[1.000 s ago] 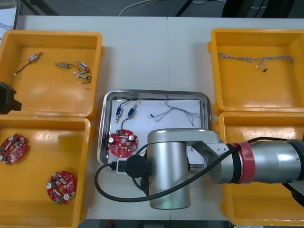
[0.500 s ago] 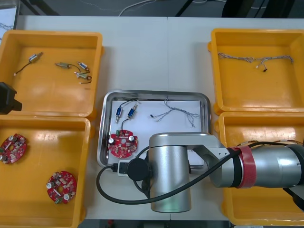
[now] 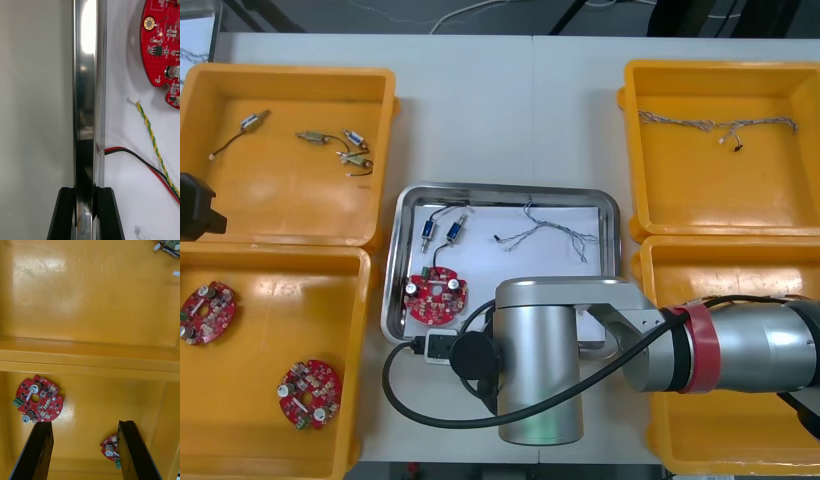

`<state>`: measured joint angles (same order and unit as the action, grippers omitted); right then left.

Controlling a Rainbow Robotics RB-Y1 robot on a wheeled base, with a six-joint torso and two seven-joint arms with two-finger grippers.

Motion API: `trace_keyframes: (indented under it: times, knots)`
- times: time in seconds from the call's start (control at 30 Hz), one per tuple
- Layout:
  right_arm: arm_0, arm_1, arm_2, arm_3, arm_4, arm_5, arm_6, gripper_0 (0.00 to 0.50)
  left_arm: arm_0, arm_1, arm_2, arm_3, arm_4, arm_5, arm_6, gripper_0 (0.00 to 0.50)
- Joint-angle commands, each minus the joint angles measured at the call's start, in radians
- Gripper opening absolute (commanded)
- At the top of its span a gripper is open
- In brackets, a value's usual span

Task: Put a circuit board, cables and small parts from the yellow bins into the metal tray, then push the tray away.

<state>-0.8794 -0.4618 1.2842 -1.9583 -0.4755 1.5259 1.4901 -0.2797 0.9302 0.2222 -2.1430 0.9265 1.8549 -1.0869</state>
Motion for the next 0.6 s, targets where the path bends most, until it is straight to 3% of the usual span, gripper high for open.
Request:
trace_keyframes:
  times: [0.03, 0.4, 0.6]
  knots:
    - [-0.066, -0.038, 0.015, -0.007, 0.021, -0.024, 0.018, 0.0, -0.032, -0.011, -0.009, -0.008, -0.009, -0.009, -0.06, 0.5]
    - [-0.161, -0.09, 0.015, -0.004, 0.044, -0.058, 0.025, 0.0, -0.032, -0.011, -0.009, -0.008, -0.009, -0.009, -0.06, 0.5]
    - [-0.204, -0.084, 0.017, 0.064, 0.067, -0.084, 0.041, 0.0, -0.032, -0.011, -0.009, -0.008, -0.009, -0.009, -0.06, 0.5]
